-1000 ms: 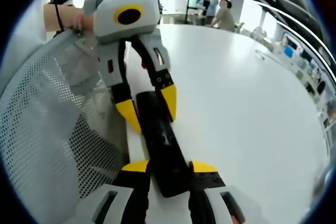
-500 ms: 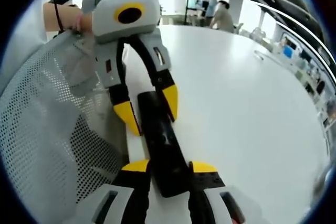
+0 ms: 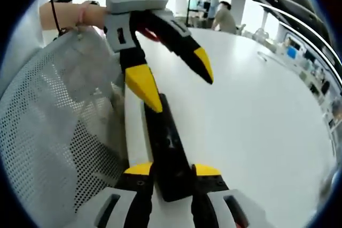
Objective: Press the specified remote control buttons in sequence, fully releasing each button before pressing the next.
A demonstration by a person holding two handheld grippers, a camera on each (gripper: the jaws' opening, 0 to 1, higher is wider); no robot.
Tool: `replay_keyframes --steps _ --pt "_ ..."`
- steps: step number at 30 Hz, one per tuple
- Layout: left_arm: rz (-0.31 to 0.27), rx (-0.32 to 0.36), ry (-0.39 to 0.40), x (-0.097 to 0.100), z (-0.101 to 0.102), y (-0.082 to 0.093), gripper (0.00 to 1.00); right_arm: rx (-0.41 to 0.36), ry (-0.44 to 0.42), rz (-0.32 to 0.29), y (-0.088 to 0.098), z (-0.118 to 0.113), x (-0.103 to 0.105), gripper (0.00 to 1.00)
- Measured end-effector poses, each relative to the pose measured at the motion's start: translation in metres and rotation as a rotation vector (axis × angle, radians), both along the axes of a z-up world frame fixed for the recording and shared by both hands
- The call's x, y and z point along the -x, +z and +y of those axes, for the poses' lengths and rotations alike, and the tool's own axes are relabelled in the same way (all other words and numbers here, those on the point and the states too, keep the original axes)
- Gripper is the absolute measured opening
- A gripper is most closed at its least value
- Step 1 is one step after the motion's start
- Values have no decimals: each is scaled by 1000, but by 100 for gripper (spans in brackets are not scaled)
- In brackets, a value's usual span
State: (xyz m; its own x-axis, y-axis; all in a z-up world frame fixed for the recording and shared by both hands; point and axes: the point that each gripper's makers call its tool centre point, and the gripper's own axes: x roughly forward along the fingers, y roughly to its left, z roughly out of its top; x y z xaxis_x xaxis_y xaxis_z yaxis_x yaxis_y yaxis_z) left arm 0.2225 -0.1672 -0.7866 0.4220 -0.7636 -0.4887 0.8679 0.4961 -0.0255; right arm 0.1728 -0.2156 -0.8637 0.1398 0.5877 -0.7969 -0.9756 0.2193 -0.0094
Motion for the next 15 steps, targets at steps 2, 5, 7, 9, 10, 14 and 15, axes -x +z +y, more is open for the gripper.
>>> replay_keyframes --steps 2,5,7,9,10,14,15 --pt "-33 38 41 -5 5 15 53 -4 0 -1 0 1 0 25" --pt "-42 52 60 -5 12 26 57 -7 1 -2 0 1 0 24" --pt "-49 40 74 -5 15 28 60 -7 2 -2 0 1 0 24" --pt "-59 46 84 -4 18 32 61 -8 2 -2 0 1 0 24" --pt "-60 54 91 -4 19 34 63 -8 2 -2 0 1 0 24" --pt "-99 105 135 -3 22 47 75 -8 1 -2 0 1 0 24" --pt "-114 110 138 -2 23 50 77 -8 1 -2 0 1 0 24"
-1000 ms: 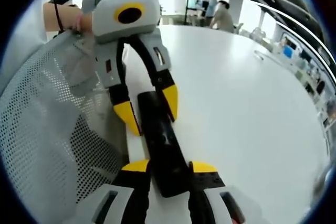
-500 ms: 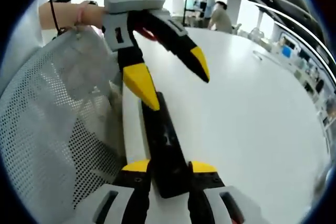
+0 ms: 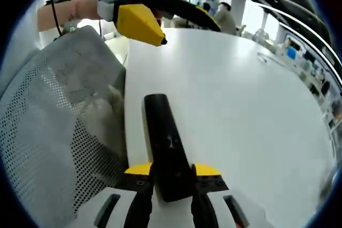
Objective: Press the specified remote control buttons in sequence, fully releasing each button before pressing the next.
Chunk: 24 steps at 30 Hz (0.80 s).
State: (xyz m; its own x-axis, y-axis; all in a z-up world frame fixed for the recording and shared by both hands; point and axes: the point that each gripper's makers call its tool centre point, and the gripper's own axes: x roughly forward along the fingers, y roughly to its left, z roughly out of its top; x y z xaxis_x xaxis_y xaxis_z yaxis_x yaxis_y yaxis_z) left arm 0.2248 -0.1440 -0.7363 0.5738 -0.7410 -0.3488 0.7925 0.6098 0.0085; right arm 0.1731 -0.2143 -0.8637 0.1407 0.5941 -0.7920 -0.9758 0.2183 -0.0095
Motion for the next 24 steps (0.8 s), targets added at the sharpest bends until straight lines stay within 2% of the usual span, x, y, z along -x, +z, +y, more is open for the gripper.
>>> replay_keyframes --steps 5,11,13,16,18,22,24 --pt "-55 5 14 8 8 10 84 0 -1 0 0 0 0 24" --pt "-86 -37 92 11 27 11 93 -2 -2 0 0 0 0 24" --pt "-98 15 131 10 32 18 94 -2 -2 0 0 0 0 24" --pt "-115 130 170 10 36 32 97 -5 -5 -1 0 1 0 24" --pt "-131 210 219 9 47 42 99 -4 -4 -1 0 1 0 24" --pt "-169 229 269 11 63 45 100 -7 -5 -2 1 1 0 24" --pt "-164 248 290 13 70 42 100 -8 -4 -2 0 1 0 24"
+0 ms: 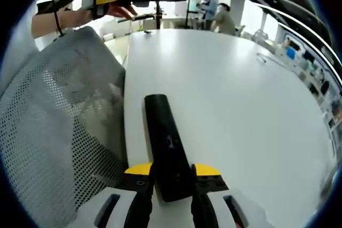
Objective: Press the specified remote control buttons in sequence, fully releasing each button before pressing the next.
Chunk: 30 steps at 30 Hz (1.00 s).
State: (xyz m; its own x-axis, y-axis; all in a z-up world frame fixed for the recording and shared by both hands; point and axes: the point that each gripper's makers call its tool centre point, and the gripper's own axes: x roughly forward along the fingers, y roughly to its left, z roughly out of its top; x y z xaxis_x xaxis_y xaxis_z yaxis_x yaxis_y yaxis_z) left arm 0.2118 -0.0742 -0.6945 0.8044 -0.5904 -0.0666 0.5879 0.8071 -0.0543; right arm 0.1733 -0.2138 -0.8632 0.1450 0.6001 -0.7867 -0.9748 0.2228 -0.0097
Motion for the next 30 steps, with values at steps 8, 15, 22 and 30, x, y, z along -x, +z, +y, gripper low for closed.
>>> replay_keyframes --steps 8,15,22,30 --pt "16 195 38 2 11 6 100 -8 -5 0 0 1 -1 24" --pt "44 211 92 -2 26 1 100 -17 -1 -5 0 1 -1 25" --pt "42 96 80 4 17 -5 100 -23 7 -7 0 1 -1 25" --pt "69 125 92 2 22 -8 100 -13 28 -4 1 1 -1 24"
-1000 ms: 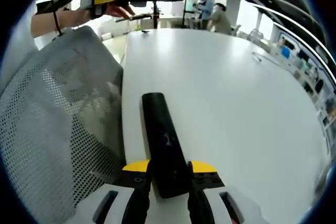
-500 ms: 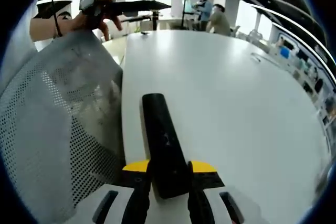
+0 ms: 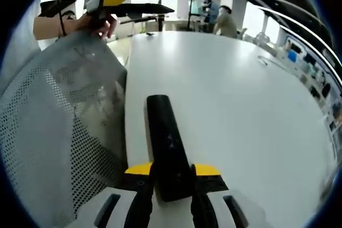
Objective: Press the specified remote control buttons in sequence, fully releasing each button before pressing the next.
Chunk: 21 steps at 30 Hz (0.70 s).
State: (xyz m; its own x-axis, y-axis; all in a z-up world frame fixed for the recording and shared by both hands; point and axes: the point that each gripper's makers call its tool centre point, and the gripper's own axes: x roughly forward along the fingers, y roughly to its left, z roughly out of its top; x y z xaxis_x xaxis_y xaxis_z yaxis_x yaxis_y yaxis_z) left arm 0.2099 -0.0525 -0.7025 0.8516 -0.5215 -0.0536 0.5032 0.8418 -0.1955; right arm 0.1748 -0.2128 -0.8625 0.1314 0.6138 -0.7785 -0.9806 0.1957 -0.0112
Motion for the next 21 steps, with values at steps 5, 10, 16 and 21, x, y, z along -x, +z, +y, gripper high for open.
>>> replay_keyframes --steps 5,10,16,21 --pt "20 9 4 0 2 -3 100 16 21 2 0 0 0 24" --pt "25 9 11 -2 2 -4 100 20 38 3 -2 -2 -2 23" --pt "37 2 14 -4 1 -7 100 20 40 2 -2 -3 -5 23" --pt "42 6 11 -3 0 -8 100 19 43 3 -2 -3 -5 23"
